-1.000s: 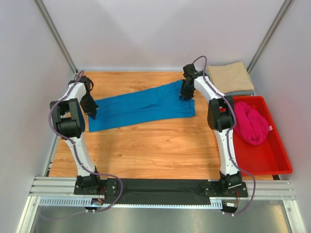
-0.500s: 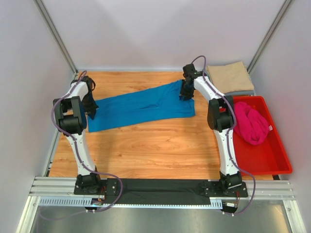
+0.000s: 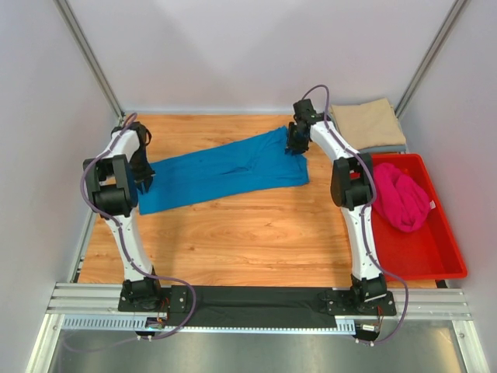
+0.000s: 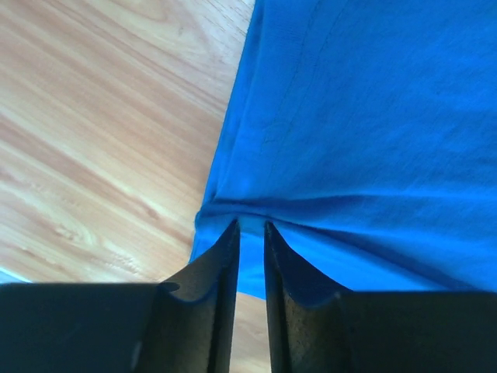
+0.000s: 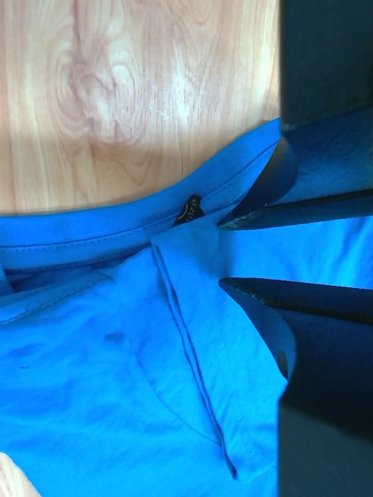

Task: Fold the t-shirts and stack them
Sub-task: Fold the tshirt

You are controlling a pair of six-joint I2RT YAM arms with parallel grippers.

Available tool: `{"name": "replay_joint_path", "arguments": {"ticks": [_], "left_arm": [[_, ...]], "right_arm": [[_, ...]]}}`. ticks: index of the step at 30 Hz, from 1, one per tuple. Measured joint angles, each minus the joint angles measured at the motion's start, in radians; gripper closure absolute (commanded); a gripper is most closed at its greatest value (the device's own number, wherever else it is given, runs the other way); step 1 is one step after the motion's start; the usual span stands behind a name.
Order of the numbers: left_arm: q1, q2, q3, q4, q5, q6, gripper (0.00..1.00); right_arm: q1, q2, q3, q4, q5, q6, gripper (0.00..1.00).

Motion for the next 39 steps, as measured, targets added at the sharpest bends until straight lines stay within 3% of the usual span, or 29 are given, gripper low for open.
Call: {"name": "replay_joint_path", "arguments": {"ticks": [6,11,17,28,39], "left_arm": [[-0.005,-0.036,0.070,-0.038,0.003,-0.001,0.67],[-0.043,-0.098,0.084,-0.037,0.014,0.008,0.67],[-0.123,-0.140,-0.038,0.013,0.119,0.011,0.68],[-0.112,-0.134,-0.113,0.017,0.183,0.016,0.68],[-0.097,-0.134,-0.261,-0.001,0.198,-0.041,0.67]], "right_arm": [[-0.004,-0.015,-0.006,-0.010,0.010,0.018,0.64],[-0.007,-0.116,-0.055,-0.097,0.067,0.106,0.60],[-0.016,-0.298,-0.233,-0.145,0.040,0.245,0.61],[-0.005,-0.315,-0.488,-0.109,-0.048,0.389,0.62],[-0.013,-0.211,-0.332,-0.115,0.074,0.227,0.62]]}}
